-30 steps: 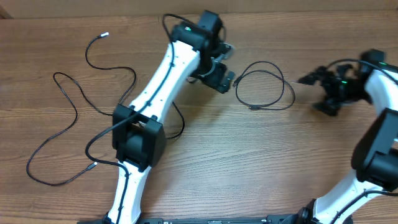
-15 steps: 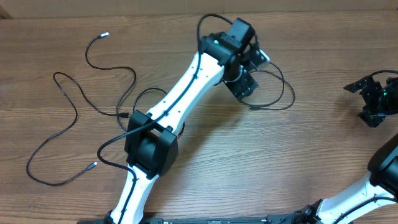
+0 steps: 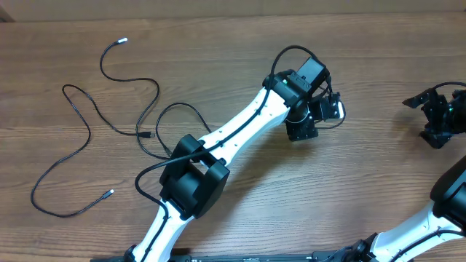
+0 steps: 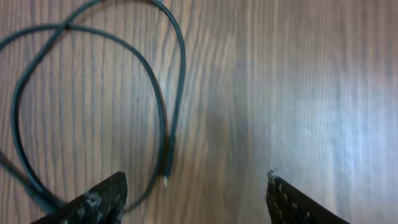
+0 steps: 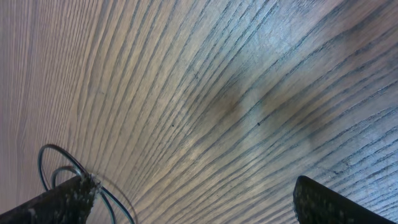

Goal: Untangle cables
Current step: 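Reach the left gripper to the center-right cable loop and grasp it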

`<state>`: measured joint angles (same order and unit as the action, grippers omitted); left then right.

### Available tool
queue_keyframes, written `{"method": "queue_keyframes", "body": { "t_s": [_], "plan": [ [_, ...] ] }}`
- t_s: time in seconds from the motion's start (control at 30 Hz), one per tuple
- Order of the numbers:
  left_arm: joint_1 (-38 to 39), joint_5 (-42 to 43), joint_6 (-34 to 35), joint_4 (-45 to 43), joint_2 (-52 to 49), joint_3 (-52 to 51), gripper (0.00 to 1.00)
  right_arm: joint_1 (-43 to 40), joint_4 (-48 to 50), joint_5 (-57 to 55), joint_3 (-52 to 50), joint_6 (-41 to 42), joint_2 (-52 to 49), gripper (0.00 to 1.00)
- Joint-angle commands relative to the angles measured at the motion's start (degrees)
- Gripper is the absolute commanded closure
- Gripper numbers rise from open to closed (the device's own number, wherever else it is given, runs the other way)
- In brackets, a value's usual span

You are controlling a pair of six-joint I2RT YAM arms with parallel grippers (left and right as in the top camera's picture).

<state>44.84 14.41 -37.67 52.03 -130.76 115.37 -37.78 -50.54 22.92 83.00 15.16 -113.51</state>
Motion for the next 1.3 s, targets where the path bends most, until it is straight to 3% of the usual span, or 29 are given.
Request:
{"method": "queue_keyframes", "body": {
  "t_s": [0.0, 0.63, 1.0, 1.27],
  "plan": [
    [0.0, 0.6, -1.8, -3.6, -0.2, -3.6, 0.28, 0.0, 0.4, -0.4, 1.0, -0.2, 1.4, 0.00],
    [-0.6, 0.3, -1.8, -26.7, -0.2, -16.9, 0.36, 0.0, 0.4, -0.4, 1.0, -0.2, 1.4, 0.00],
    [-0.6, 0.0, -0.4, -26.9, -4.8, -17.5, 0.39, 0.0, 0.4, -0.4, 1.0, -0.2, 1.4, 0.00],
    [-0.6, 0.0, -0.4, -21.0, -4.9, -17.5, 0.60, 0.0, 0.4, -0.4, 1.0, -0.2, 1.4, 0.00]
  ]
}}
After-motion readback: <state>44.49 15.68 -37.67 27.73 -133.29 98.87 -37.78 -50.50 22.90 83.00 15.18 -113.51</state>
